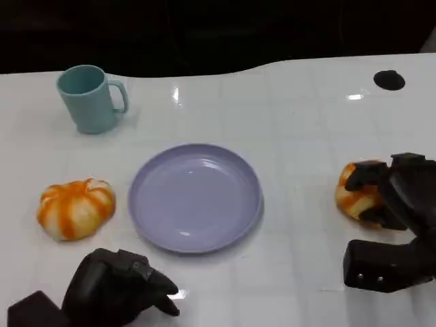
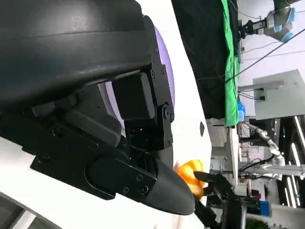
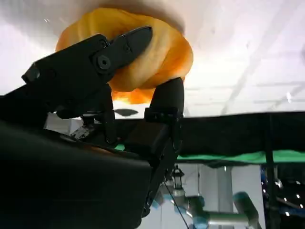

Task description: Grasp the bread from the table and place it into the plate.

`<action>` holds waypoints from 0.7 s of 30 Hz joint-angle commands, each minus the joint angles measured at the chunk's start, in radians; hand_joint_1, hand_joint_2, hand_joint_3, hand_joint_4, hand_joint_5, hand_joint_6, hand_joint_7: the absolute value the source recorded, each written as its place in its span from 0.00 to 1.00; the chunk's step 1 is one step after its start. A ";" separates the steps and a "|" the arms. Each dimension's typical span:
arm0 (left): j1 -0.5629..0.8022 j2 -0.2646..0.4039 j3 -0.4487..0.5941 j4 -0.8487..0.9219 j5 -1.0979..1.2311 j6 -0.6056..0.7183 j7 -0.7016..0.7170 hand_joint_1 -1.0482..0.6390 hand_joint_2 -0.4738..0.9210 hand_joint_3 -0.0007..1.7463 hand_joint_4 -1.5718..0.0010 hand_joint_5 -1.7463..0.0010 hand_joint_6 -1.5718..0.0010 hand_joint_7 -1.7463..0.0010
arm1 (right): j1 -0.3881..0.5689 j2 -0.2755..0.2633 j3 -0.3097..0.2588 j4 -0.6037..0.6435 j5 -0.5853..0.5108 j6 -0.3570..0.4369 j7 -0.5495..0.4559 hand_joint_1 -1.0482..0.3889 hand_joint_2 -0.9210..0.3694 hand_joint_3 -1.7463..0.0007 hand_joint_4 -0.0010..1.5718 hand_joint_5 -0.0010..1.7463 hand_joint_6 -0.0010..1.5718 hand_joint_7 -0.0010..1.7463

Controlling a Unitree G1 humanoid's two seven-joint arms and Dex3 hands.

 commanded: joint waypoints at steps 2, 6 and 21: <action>-0.006 0.012 0.007 0.012 -0.006 -0.002 0.004 0.00 0.99 0.00 0.08 0.64 0.00 0.87 | 0.016 -0.013 -0.019 -0.079 0.036 -0.031 -0.027 0.76 0.07 1.00 0.60 1.00 0.61 0.75; -0.005 0.014 0.006 0.013 0.001 -0.008 0.007 0.00 0.99 0.00 0.08 0.64 0.00 0.87 | 0.041 -0.009 -0.028 -0.138 0.052 -0.071 -0.058 0.79 0.08 0.99 0.64 1.00 0.64 0.74; 0.010 0.021 0.007 -0.003 -0.005 -0.005 0.000 0.00 0.99 0.00 0.07 0.64 0.00 0.87 | 0.106 0.087 -0.062 -0.346 0.167 -0.164 0.081 0.84 0.61 0.14 0.67 1.00 0.61 0.83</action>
